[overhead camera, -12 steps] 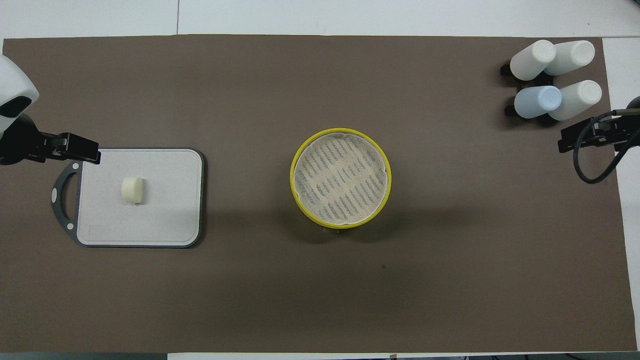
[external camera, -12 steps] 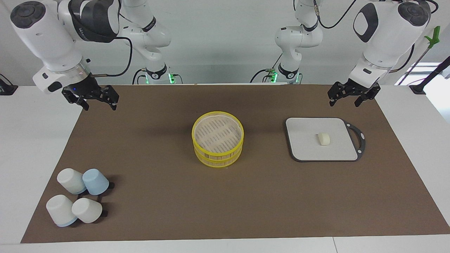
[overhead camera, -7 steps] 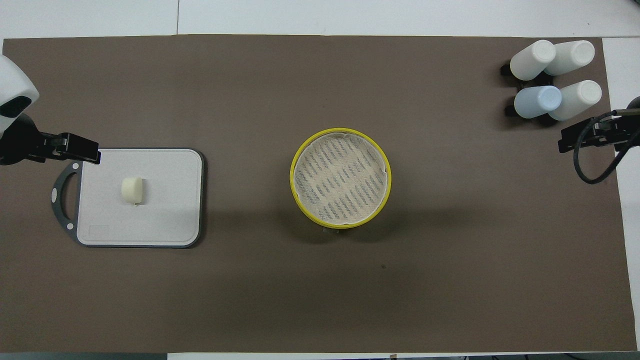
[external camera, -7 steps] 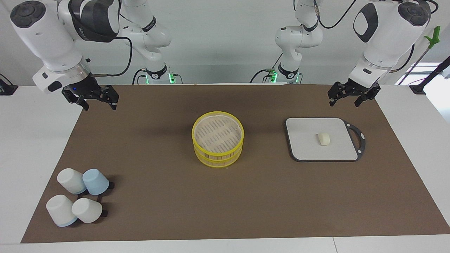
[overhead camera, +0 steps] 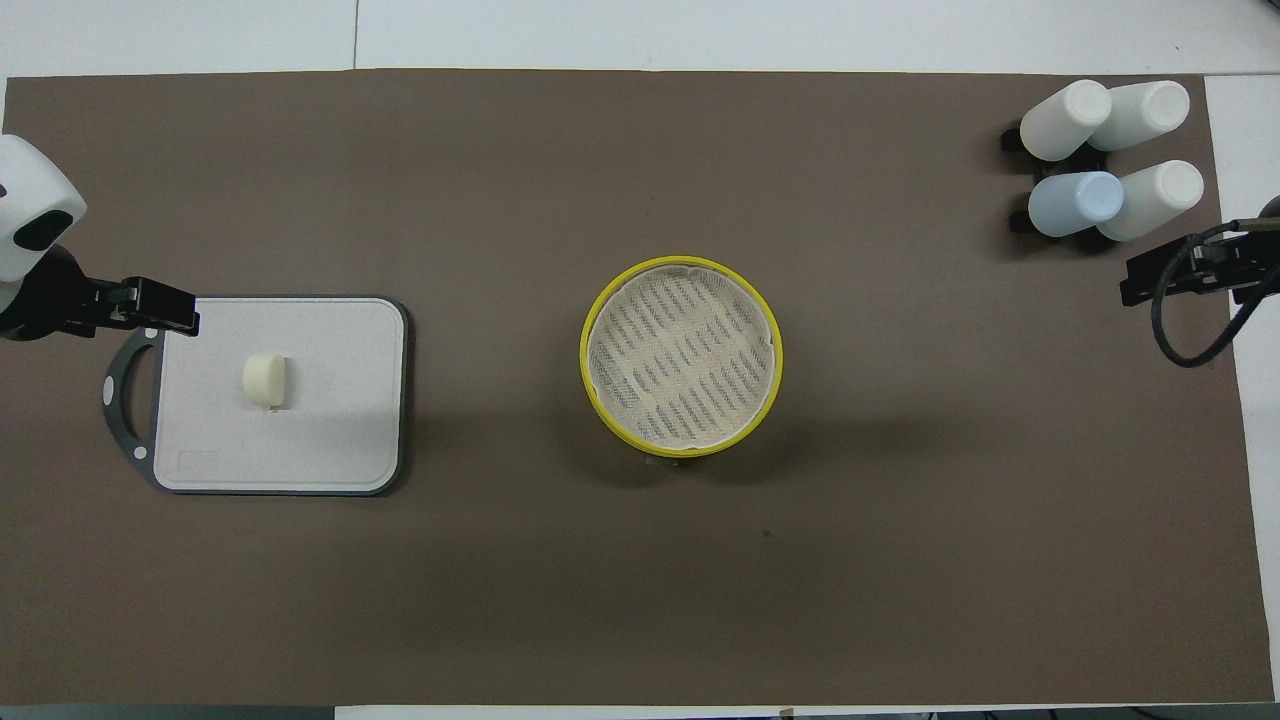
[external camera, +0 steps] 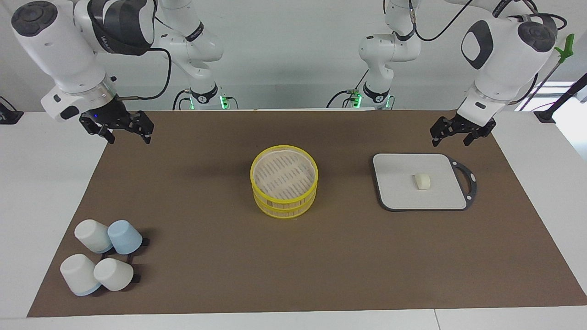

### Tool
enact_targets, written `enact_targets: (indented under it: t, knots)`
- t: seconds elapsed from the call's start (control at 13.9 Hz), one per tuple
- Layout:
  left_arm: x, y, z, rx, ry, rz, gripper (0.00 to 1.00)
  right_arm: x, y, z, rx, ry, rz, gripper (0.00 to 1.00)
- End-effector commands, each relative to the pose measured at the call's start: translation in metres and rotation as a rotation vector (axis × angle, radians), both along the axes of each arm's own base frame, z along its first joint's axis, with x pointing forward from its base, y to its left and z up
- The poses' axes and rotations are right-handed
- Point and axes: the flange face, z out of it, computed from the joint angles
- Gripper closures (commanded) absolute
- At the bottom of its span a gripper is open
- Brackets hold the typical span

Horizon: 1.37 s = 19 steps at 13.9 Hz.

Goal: Place bun in steamer

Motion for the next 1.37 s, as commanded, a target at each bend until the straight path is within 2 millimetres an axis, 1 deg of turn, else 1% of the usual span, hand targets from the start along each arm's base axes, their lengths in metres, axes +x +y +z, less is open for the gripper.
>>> enact_targets:
  t: [0.0, 0.07, 0.14, 0.22, 0.29, 0.36, 0.43, 0.5, 0.58, 0.65, 0.72, 0.79, 0.86, 0.94, 1.01, 1.08, 1.15, 1.23, 1.3]
  knots:
    - [-0.020, 0.014, -0.037, 0.012, -0.017, 0.013, 0.00, -0.002, 0.023, -0.002, 0.001, -0.040, 0.021, 0.00]
    - [-0.020, 0.013, -0.046, 0.012, -0.022, 0.010, 0.00, 0.004, 0.043, -0.006, 0.002, -0.054, 0.036, 0.00]
    - [-0.021, 0.012, -0.057, 0.012, -0.026, 0.008, 0.00, 0.010, 0.054, -0.015, 0.004, -0.052, 0.036, 0.00]
    - [-0.022, 0.010, -0.070, 0.012, -0.039, 0.004, 0.00, 0.014, 0.071, -0.019, 0.006, -0.060, 0.030, 0.00]
    - [-0.022, 0.010, -0.078, 0.012, -0.060, 0.006, 0.00, 0.019, 0.093, -0.027, 0.029, -0.066, 0.011, 0.00]
    - [-0.021, 0.010, -0.086, 0.013, -0.065, 0.007, 0.00, 0.023, 0.106, -0.032, 0.071, -0.064, -0.030, 0.00]
    - [-0.019, 0.010, -0.093, 0.014, -0.062, 0.007, 0.00, 0.025, 0.129, -0.039, 0.094, -0.059, -0.049, 0.00]
    - [-0.018, 0.009, -0.104, 0.015, -0.050, 0.004, 0.00, 0.031, 0.157, -0.049, 0.098, -0.057, -0.035, 0.00]
    - [-0.015, 0.009, -0.113, 0.017, -0.045, 0.002, 0.00, 0.035, 0.178, -0.056, 0.090, -0.050, -0.029, 0.00]
    - [-0.013, 0.009, -0.126, 0.019, -0.047, -0.001, 0.00, 0.036, 0.205, -0.061, 0.082, -0.042, -0.017, 0.00]
    - [-0.009, 0.008, -0.138, 0.021, -0.053, -0.011, 0.00, 0.034, 0.238, -0.069, 0.057, -0.037, 0.002, 0.00]
    - [-0.007, 0.008, -0.153, 0.023, -0.051, -0.027, 0.00, 0.033, 0.267, -0.072, 0.031, -0.049, 0.010, 0.00]
    - [-0.007, 0.007, -0.162, 0.024, -0.057, -0.048, 0.00, 0.036, 0.285, -0.078, 0.026, -0.051, 0.008, 0.00]
    - [-0.008, 0.008, -0.169, 0.024, -0.066, -0.056, 0.00, 0.041, 0.292, -0.083, 0.028, -0.048, 0.003, 0.00]
    - [-0.008, 0.008, -0.175, 0.025, -0.071, -0.058, 0.00, 0.044, 0.298, -0.083, 0.023, -0.056, 0.005, 0.00]
    - [-0.007, 0.008, -0.184, 0.027, -0.068, -0.060, 0.00, 0.037, 0.323, -0.086, 0.020, -0.058, 0.028, 0.00]
    - [-0.006, 0.009, -0.189, 0.028, -0.064, -0.062, 0.00, 0.035, 0.340, -0.085, 0.022, -0.063, 0.018, 0.00]
    - [-0.006, 0.009, -0.192, 0.028, -0.064, -0.073, 0.01, 0.033, 0.355, -0.093, 0.010, -0.052, -0.004, 0.00]
    - [-0.005, 0.009, -0.196, 0.029, -0.060, -0.079, 0.01, 0.029, 0.382, -0.097, 0.007, -0.055, -0.009, 0.00]
